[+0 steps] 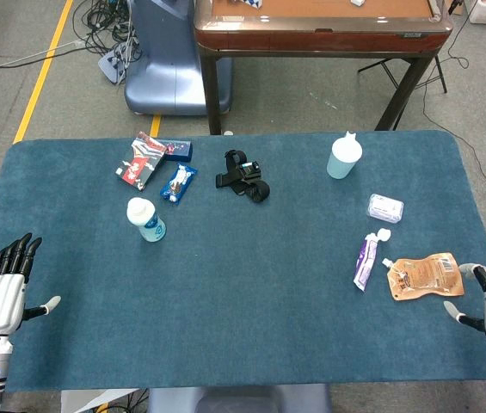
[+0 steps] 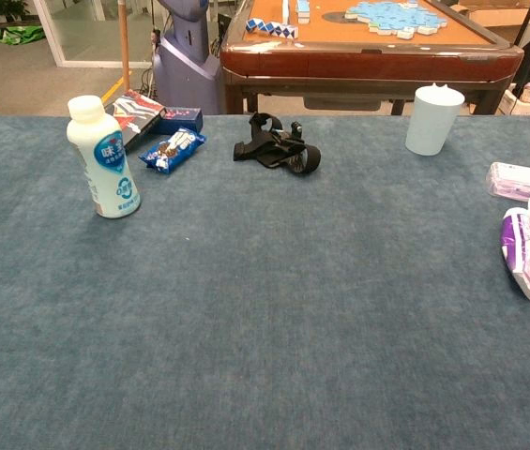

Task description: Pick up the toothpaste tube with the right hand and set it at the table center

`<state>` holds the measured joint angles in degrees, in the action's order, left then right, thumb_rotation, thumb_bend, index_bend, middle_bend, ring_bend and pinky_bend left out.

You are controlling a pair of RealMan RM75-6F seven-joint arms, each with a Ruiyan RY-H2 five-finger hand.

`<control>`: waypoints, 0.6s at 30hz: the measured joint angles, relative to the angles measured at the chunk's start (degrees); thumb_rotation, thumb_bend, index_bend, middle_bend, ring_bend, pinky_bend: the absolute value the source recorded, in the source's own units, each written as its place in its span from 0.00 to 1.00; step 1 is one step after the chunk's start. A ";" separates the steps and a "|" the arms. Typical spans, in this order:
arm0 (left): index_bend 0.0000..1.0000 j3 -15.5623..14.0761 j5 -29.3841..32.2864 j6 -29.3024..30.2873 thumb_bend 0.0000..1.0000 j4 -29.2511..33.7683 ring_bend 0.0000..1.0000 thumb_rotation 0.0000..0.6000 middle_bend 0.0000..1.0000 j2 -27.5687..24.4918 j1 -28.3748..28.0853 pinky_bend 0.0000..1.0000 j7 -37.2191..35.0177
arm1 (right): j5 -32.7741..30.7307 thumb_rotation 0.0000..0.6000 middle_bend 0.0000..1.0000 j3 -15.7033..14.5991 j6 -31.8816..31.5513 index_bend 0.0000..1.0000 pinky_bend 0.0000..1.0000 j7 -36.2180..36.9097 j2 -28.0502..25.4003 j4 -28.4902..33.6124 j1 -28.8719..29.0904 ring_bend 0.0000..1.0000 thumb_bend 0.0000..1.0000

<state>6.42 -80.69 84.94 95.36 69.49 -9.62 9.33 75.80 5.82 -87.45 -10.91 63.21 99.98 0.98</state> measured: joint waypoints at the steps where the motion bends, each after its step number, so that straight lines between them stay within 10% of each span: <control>1: 0.00 0.01 0.10 -0.10 0.05 -0.09 0.00 1.00 0.00 0.00 -0.01 0.05 -0.01 | -0.01 1.00 0.41 0.02 0.13 0.35 0.26 -0.04 0.07 -0.01 0.05 0.31 0.00; 9: 0.00 -0.01 -0.14 -0.17 0.05 -0.20 0.00 1.00 0.00 -0.26 0.00 0.05 -0.40 | -0.27 1.00 0.42 0.25 2.34 0.35 0.26 -0.95 -0.08 0.19 1.23 0.31 0.00; 18: 0.00 -0.20 -0.37 -0.25 0.05 -0.35 0.00 1.00 0.00 0.09 0.09 0.05 -0.94 | -2.73 1.00 0.38 1.48 13.01 0.14 0.26 -2.25 -2.50 1.51 6.91 0.25 0.00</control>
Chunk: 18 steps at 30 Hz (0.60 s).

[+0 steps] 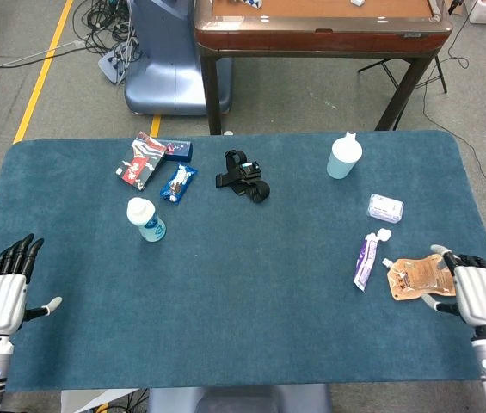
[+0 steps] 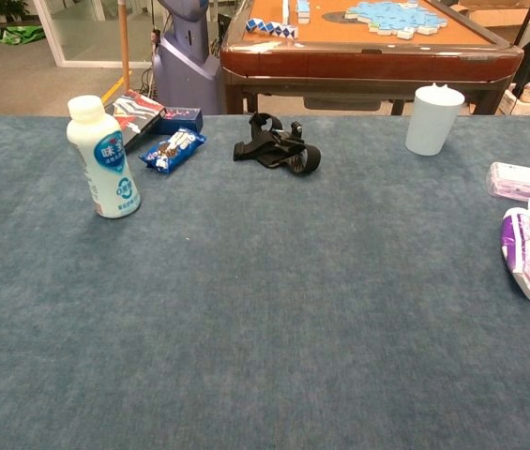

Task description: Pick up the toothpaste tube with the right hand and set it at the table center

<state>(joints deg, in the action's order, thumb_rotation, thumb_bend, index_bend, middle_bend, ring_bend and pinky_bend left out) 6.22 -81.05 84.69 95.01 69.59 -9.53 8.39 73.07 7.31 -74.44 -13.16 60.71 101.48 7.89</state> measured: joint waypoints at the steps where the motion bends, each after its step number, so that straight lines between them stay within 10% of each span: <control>1: 0.00 0.01 0.06 0.03 0.05 0.01 0.00 1.00 0.00 0.00 0.05 0.05 -0.08 | -1.04 1.00 0.37 0.23 2.25 0.11 0.26 -0.75 -0.43 0.29 1.26 0.24 0.00; 18: 0.00 -0.32 0.05 -0.08 0.05 -0.03 0.00 1.00 0.00 -0.34 0.52 0.05 -0.94 | -18.56 1.00 0.27 1.39 22.15 0.00 0.26 -8.26 2.47 -4.55 16.00 0.14 0.00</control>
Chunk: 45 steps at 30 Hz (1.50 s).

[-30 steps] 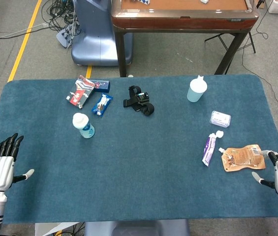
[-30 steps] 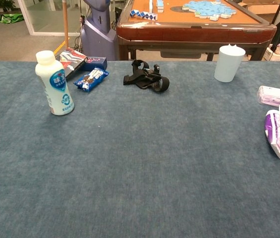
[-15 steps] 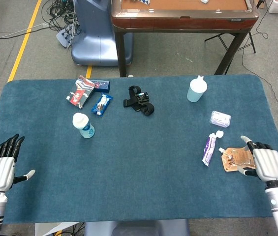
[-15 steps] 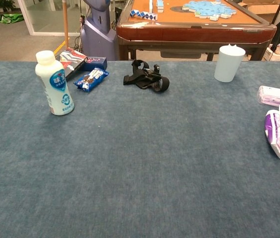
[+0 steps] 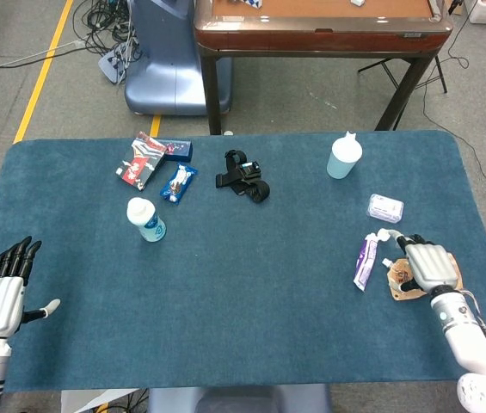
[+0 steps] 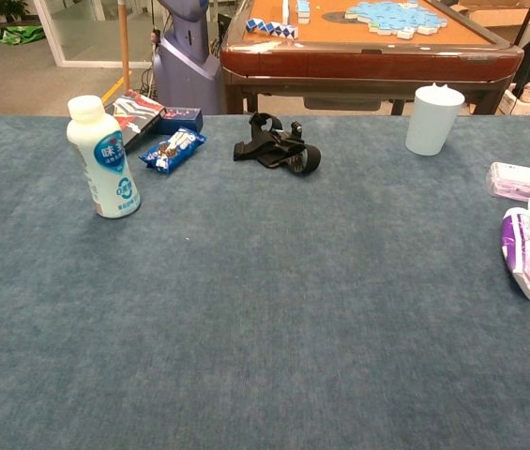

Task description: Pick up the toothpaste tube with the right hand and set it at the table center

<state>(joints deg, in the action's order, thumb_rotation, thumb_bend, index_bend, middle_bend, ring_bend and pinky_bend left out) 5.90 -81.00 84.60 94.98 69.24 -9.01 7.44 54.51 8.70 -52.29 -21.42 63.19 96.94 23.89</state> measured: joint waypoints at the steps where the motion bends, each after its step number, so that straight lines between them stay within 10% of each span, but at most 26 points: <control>1: 0.00 0.00 0.04 -0.02 0.05 0.06 0.00 1.00 0.00 -0.02 0.02 0.05 -0.14 | -1.01 1.00 0.27 -0.28 0.62 0.00 0.26 -0.55 0.48 -0.55 0.66 0.14 0.00; 26: 0.00 -0.35 -0.19 -0.43 0.05 0.07 0.00 1.00 0.00 -0.01 0.21 0.05 -0.40 | -9.97 1.00 0.27 -4.17 8.53 0.00 0.26 -0.59 6.07 -9.00 8.82 0.14 0.00; 45: 0.00 -0.29 -0.35 1.62 0.05 0.89 0.00 1.00 0.00 -1.41 1.63 0.05 -0.52 | -2.06 1.00 0.27 -3.89 8.33 0.00 0.26 -0.88 11.53 -7.64 14.57 0.14 0.00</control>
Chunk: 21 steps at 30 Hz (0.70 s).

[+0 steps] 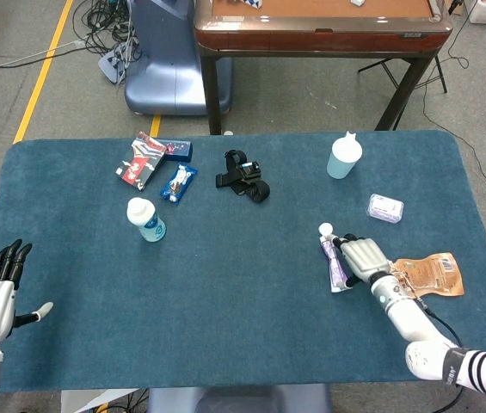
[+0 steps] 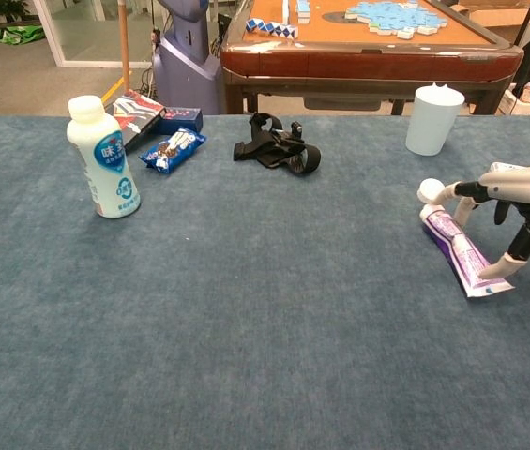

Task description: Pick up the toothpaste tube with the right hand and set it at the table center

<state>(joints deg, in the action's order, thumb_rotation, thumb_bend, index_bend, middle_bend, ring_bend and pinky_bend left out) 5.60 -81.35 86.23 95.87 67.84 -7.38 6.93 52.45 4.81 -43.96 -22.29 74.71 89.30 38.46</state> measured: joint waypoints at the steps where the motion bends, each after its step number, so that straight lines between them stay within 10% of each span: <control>1: 0.00 0.01 -0.01 0.08 0.05 0.03 0.00 1.00 0.00 -0.08 0.06 0.05 0.00 | 0.66 1.00 0.27 0.02 0.20 0.00 0.26 0.21 0.17 0.18 0.26 0.14 0.00; 21: 0.00 0.02 -0.72 -0.09 0.05 -0.03 0.00 1.00 0.00 -0.36 0.10 0.05 -0.67 | 5.55 1.00 0.27 -1.26 -1.95 0.00 0.26 1.87 -2.64 3.75 0.56 0.14 0.00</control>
<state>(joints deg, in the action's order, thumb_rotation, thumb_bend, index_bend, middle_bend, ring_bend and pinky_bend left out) 5.62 -82.06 86.14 95.84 67.48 -7.28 6.26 58.00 3.55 -45.92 -20.43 72.08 93.04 39.01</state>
